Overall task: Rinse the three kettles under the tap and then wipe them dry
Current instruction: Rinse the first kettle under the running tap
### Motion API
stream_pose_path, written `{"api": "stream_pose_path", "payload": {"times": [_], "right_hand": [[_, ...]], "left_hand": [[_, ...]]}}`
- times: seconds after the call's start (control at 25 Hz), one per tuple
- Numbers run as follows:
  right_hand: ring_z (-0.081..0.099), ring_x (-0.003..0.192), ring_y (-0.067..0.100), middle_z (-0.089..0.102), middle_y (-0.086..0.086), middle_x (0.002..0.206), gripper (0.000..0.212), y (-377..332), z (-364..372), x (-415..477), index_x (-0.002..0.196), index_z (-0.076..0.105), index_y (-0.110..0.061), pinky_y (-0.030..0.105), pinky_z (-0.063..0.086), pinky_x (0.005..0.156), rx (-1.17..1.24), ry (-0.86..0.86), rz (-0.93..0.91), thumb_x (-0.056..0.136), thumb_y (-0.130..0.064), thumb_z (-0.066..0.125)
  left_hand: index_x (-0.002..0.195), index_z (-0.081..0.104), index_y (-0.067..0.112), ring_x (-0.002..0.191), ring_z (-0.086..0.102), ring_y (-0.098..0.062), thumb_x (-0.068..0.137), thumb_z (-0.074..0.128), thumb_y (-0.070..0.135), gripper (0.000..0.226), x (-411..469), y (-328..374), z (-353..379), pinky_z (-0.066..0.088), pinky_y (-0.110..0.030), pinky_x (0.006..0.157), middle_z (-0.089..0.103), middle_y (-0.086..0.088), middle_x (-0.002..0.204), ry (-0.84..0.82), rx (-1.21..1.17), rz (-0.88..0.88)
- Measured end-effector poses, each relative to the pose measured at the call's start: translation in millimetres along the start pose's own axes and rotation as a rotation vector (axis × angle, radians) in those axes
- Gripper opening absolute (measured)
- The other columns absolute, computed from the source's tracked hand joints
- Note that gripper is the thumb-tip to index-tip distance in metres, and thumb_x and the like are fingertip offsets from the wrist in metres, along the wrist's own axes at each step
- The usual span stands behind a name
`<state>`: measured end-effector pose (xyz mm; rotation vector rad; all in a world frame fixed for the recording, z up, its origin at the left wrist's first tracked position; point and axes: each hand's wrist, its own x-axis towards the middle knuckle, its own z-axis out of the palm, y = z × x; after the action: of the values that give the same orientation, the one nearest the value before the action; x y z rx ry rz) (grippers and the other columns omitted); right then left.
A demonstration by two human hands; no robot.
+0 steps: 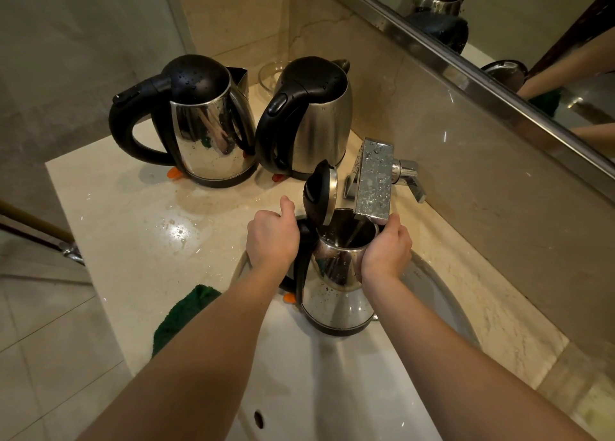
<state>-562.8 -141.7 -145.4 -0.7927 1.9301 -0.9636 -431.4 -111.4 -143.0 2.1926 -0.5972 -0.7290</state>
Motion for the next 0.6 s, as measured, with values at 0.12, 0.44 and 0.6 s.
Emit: {"api": "stream_pose_path", "payload": {"times": [0.12, 0.44, 0.6], "right_hand": [[0.053, 0.077, 0.023, 0.057, 0.003, 0.079, 0.041, 0.9, 0.4, -0.3, 0.088, 0.058, -0.013, 0.045, 0.043, 0.081, 0.02, -0.003, 0.007, 0.099, -0.043, 0.033], [0.055, 0.086, 0.026, 0.058, 0.003, 0.084, 0.042, 0.9, -0.1, -0.4, 0.092, 0.059, -0.013, 0.049, 0.044, 0.087, 0.042, 0.0, 0.018, 0.098, -0.045, 0.032], [0.055, 0.084, 0.025, 0.057, 0.003, 0.083, 0.043, 0.5, 0.4, -1.8, 0.092, 0.059, -0.014, 0.05, 0.044, 0.087, 0.048, -0.006, 0.02, 0.097, -0.046, 0.031]], "left_hand": [[0.052, 0.04, 0.009, 0.051, 0.04, -0.019, 0.101, 0.038, 0.046, 0.061, -0.7, 1.4, 0.0, 0.034, -0.033, 0.054, 0.042, -0.006, 0.055, -0.001, 0.005, 0.0], [0.052, 0.038, 0.01, 0.049, 0.038, -0.017, 0.101, 0.039, 0.044, 0.06, -2.8, 2.7, -1.1, 0.03, -0.031, 0.05, 0.041, -0.005, 0.054, -0.003, 0.016, 0.006], [0.052, 0.039, 0.01, 0.05, 0.039, -0.018, 0.101, 0.039, 0.045, 0.06, -2.8, 2.9, -0.9, 0.031, -0.031, 0.05, 0.041, -0.005, 0.054, -0.005, 0.012, -0.001]]}}
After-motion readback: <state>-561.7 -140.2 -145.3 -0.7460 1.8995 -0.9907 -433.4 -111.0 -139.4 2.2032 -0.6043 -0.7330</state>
